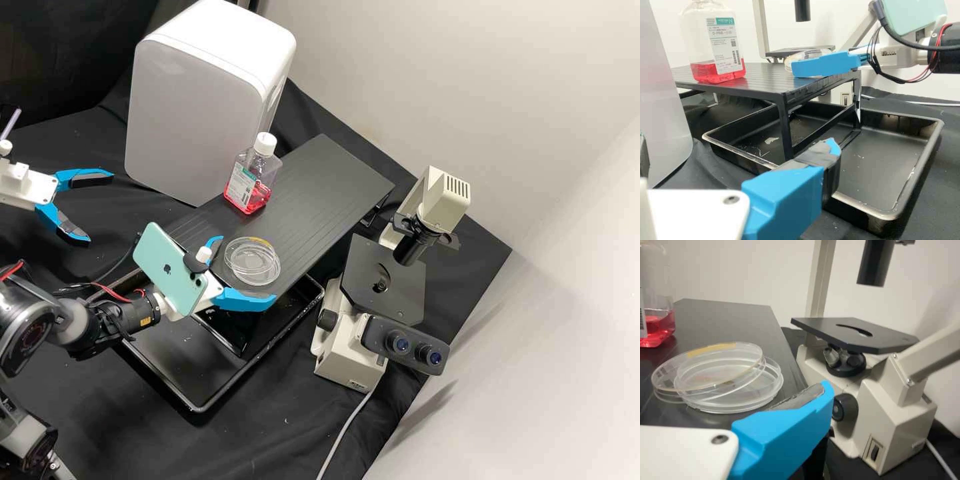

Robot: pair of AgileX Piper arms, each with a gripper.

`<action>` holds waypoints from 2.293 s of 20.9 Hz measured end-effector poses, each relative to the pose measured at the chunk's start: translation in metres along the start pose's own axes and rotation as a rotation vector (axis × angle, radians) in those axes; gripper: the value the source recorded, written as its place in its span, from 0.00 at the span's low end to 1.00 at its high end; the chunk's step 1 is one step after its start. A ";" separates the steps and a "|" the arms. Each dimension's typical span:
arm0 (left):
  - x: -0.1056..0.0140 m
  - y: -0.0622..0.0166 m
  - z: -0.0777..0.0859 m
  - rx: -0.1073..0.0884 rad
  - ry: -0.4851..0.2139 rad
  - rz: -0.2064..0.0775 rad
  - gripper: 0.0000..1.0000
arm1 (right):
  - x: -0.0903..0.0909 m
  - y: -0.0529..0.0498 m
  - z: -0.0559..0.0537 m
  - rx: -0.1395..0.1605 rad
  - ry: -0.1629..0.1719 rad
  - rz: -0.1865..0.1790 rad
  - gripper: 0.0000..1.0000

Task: Place the lid on the petri dish

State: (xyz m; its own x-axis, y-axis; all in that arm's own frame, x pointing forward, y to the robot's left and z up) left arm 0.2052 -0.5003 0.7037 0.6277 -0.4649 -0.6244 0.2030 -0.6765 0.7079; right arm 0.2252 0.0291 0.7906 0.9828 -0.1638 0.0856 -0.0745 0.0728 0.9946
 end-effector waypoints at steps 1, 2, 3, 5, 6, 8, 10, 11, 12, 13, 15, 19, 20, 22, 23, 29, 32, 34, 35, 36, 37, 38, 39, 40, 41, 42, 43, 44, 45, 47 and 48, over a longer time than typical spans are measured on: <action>0.000 0.0000 0.000 0.000 0.000 0.000 1.00 | 0.001 0.000 0.002 0.016 -0.007 0.001 1.00; 0.000 0.0000 0.000 0.000 0.000 0.000 1.00 | 0.002 0.001 0.002 0.026 -0.013 0.004 1.00; 0.000 0.0000 0.000 0.000 0.000 0.000 1.00 | 0.002 0.002 0.003 0.034 -0.015 0.008 1.00; 0.000 0.0000 0.000 0.000 0.000 0.000 1.00 | 0.003 0.003 0.004 0.038 -0.015 0.009 1.00; 0.000 0.0000 0.000 0.000 0.000 0.000 1.00 | 0.003 0.002 0.003 0.038 -0.013 0.009 1.00; 0.000 0.0000 0.001 0.000 -0.002 0.000 1.00 | 0.003 0.002 0.003 0.039 -0.012 0.008 1.00; 0.000 -0.0001 0.001 0.000 -0.003 0.000 1.00 | 0.003 0.002 0.003 0.052 -0.004 0.003 0.00; 0.001 -0.0007 0.001 -0.002 -0.004 -0.002 1.00 | 0.003 0.001 0.003 0.053 -0.004 -0.001 0.00; 0.001 -0.0011 0.001 -0.004 -0.002 -0.003 1.00 | 0.003 0.000 0.002 0.051 0.003 -0.006 0.00; 0.001 -0.0019 0.001 -0.006 -0.002 -0.006 1.00 | 0.003 0.000 0.002 0.050 0.008 -0.009 0.00; 0.001 -0.0022 0.001 -0.008 -0.001 -0.007 1.00 | 0.003 0.000 0.002 0.054 0.011 -0.011 0.00; 0.001 -0.0022 0.001 -0.008 -0.001 -0.007 1.00 | 0.004 0.000 0.002 0.061 0.012 -0.011 0.00; 0.001 -0.0022 0.001 -0.005 -0.001 -0.007 1.00 | 0.004 0.000 0.002 0.060 0.013 -0.011 0.00; 0.001 -0.0022 0.001 0.000 -0.001 -0.007 1.00 | 0.004 0.000 0.001 0.056 0.019 -0.015 0.00; 0.001 -0.0022 0.001 0.000 -0.001 -0.007 1.00 | 0.004 0.000 0.001 0.054 0.023 -0.017 0.00; 0.001 -0.0017 -0.001 -0.006 0.014 -0.002 1.00 | 0.004 0.000 0.001 0.069 0.025 -0.019 0.00; 0.001 -0.0017 -0.001 -0.006 0.014 -0.002 1.00 | 0.004 0.000 0.001 0.081 0.024 -0.018 0.00; 0.001 -0.0017 -0.001 -0.007 0.014 -0.002 1.00 | 0.004 0.000 0.001 0.088 0.024 -0.018 0.00; 0.001 -0.0016 -0.001 -0.007 0.016 -0.001 1.00 | 0.004 0.000 0.001 0.088 0.024 -0.018 0.00; 0.001 -0.0016 -0.001 -0.008 0.018 0.000 1.00 | 0.004 0.000 0.001 0.086 0.028 -0.020 0.00; 0.001 -0.0015 -0.001 -0.009 0.020 0.000 1.00 | 0.004 0.000 0.001 0.084 0.030 -0.021 0.00; 0.001 -0.0014 -0.001 -0.011 0.024 0.002 1.00 | 0.004 0.000 0.001 0.082 0.034 -0.024 0.00; 0.001 -0.0013 -0.002 -0.012 0.028 0.003 1.00 | 0.004 0.000 0.001 0.082 0.034 -0.024 0.00; 0.001 -0.0012 -0.002 -0.013 0.030 0.004 1.00 | 0.004 0.000 0.001 0.083 0.034 -0.024 0.00; 0.001 -0.0012 -0.002 -0.013 0.030 0.004 1.00 | 0.004 0.000 0.001 0.083 0.034 -0.024 0.00; 0.001 -0.0012 -0.002 -0.014 0.031 0.004 1.00 | 0.004 0.000 0.001 0.083 0.034 -0.024 0.00; 0.001 -0.0012 -0.002 -0.014 0.031 0.004 1.00 | 0.004 0.000 0.001 0.083 0.034 -0.024 0.00; 0.001 -0.0012 -0.002 -0.014 0.031 0.004 1.00 | 0.004 0.000 0.001 0.083 0.034 -0.024 0.00; 0.001 -0.0012 -0.002 -0.014 0.031 0.004 1.00 | 0.004 0.000 0.001 0.083 0.034 -0.024 0.00; 0.001 -0.0012 -0.002 -0.014 0.031 0.004 1.00 | 0.004 0.000 0.001 0.083 0.034 -0.024 1.00; 0.001 -0.0012 -0.002 -0.014 0.031 0.004 1.00 | 0.004 0.000 0.001 0.083 0.034 -0.024 1.00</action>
State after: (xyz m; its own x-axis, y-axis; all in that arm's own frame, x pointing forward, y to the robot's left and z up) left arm 0.2073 -0.4989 0.7027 0.6515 -0.4498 -0.6110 0.2103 -0.6666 0.7151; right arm 0.2289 0.0280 0.7908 0.9895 -0.1311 0.0613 -0.0636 -0.0132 0.9979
